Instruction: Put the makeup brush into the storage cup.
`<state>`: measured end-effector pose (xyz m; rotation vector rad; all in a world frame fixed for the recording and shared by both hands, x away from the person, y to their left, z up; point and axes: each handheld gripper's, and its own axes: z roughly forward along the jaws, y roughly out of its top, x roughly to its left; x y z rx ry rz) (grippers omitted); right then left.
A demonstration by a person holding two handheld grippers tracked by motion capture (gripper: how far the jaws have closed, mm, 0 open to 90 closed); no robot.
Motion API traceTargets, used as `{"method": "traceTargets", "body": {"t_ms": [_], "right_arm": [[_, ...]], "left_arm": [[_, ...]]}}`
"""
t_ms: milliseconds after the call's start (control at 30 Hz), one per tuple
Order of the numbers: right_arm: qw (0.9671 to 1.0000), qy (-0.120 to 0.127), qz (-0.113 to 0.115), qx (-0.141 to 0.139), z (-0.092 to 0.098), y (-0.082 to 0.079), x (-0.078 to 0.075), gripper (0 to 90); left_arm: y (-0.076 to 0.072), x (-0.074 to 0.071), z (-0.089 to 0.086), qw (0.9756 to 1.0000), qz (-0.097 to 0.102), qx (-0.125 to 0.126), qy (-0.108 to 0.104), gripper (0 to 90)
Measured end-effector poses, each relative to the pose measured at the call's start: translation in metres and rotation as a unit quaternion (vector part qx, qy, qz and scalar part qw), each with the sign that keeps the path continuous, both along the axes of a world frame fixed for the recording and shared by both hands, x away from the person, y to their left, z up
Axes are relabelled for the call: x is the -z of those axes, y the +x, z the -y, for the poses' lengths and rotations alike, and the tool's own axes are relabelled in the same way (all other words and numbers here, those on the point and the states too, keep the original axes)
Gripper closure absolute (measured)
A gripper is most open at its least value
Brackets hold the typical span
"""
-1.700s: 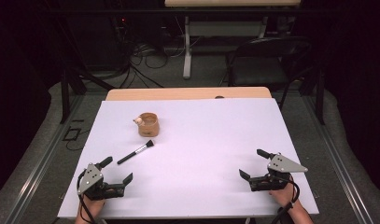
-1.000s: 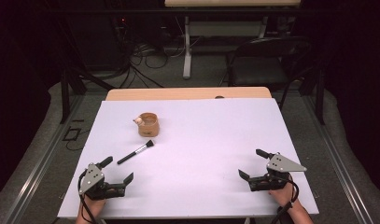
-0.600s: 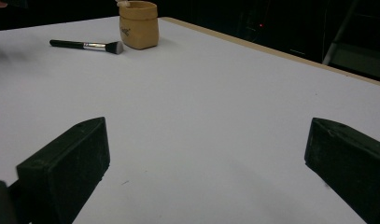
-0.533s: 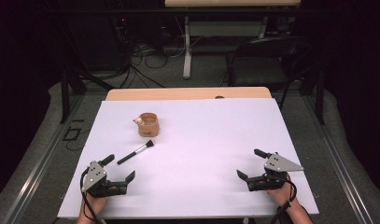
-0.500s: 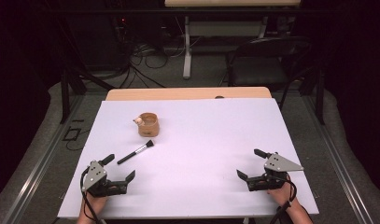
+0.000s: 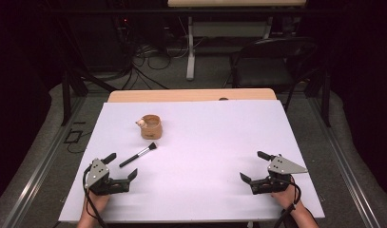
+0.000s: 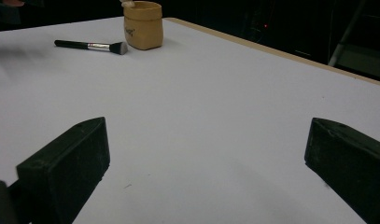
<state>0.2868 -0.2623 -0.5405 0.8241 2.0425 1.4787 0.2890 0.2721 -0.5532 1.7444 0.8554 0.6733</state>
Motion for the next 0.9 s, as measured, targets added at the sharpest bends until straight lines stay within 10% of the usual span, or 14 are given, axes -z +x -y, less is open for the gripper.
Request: {"method": "traceTargets", "body": {"t_ms": [900], "right_arm": [[1.0000, -0.004, -0.001, -0.001, -0.001, 0.003, 0.000, 0.0]], "left_arm": [[0.042, -0.025, -0.002, 0.9985, -0.040, 0.002, 0.037, 0.0]]}}
